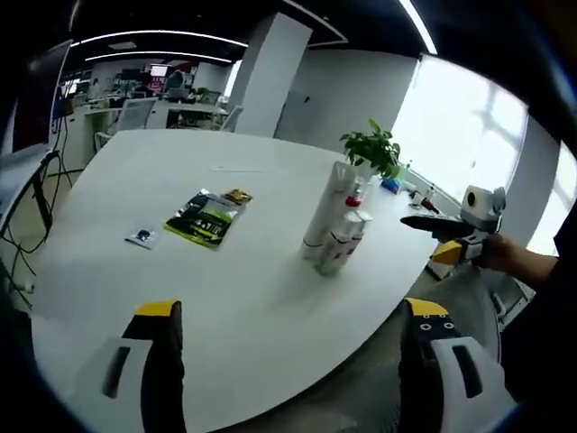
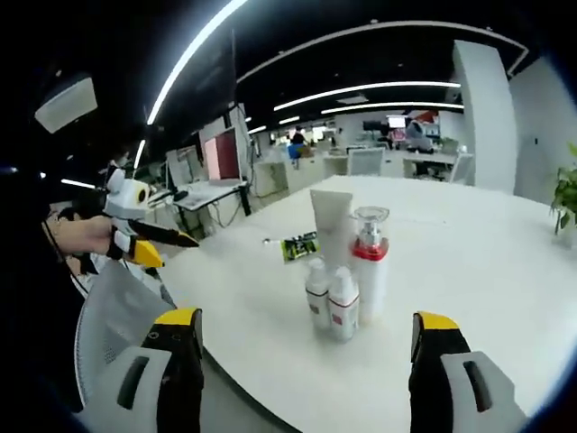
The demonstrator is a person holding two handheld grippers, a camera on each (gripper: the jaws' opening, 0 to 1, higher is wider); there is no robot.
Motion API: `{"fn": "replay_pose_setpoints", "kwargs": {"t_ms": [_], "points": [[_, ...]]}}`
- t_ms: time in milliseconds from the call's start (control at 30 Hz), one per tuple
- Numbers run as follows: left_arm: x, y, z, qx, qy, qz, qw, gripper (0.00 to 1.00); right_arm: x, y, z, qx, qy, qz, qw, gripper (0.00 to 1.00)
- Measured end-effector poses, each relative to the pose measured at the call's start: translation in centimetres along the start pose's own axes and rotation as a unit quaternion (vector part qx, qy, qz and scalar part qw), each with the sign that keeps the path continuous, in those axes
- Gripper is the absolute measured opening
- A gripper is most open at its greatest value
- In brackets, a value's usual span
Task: Arrange the skincare products in the storage area until every visible bottle or jar stands upright without overlapping.
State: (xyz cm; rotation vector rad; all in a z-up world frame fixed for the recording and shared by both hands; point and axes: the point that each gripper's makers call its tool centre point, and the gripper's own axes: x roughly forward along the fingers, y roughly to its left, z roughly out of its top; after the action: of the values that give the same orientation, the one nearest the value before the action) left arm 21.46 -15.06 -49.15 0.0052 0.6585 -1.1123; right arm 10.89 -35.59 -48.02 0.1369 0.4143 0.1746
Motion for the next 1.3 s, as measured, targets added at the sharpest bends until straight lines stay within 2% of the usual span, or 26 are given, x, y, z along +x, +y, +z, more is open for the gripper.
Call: {"fn": "replay_pose_setpoints", "kwargs": {"t_ms": [100, 300, 533, 700, 933, 1067, 1200, 1300], "points": [[-0.1, 0.1, -0.2, -0.003, 0.002, 0.007, 1.0000, 0.93, -0.1, -0.2, -1.1, 0.002, 0.018, 0.001, 0.9998, 0.99], [0.4, 0.0, -1.0, 0.008, 0.019, 0.001, 0.9998, 0.93, -0.2, -0.9, -1.5, 0.001, 0.022, -0.020, 0.9996, 0.99], [1.3, 0.2, -0.9, 0.008, 0.025, -0.006, 0.9996, 0.94, 0.0, -0.1, -2.2, -0.023, 0.050, -0.013, 0.9984, 0.99], [1.9, 0.3, -0.7, 0.024, 0.047, -0.013, 0.9985, 0.95, -0.2, -0.2, -1.9, -0.008, 0.041, -0.015, 0.9990, 0.99], [2.3, 0.7, 0.7, 0.028, 0.047, -0.014, 0.9984, 0.93, -0.3, -0.4, -2.3, -0.009, 0.049, -0.020, 0.9986, 0.98], [2.8, 1.5, 0.9, 0.036, 0.055, -0.017, 0.9977, 0.92, -0.3, -0.4, -2.4, -0.013, 0.056, -0.022, 0.9981, 0.97], [3.0, 1.9, 1.3, 0.038, 0.058, -0.018, 0.9974, 0.89, -0.5, -1.2, -2.1, 0.007, 0.044, -0.028, 0.9986, 0.96], [3.2, 2.5, 2.2, 0.037, 0.047, -0.019, 0.9980, 0.89, -0.6, -1.5, -1.9, 0.024, 0.031, -0.033, 0.9987, 0.96]]}}
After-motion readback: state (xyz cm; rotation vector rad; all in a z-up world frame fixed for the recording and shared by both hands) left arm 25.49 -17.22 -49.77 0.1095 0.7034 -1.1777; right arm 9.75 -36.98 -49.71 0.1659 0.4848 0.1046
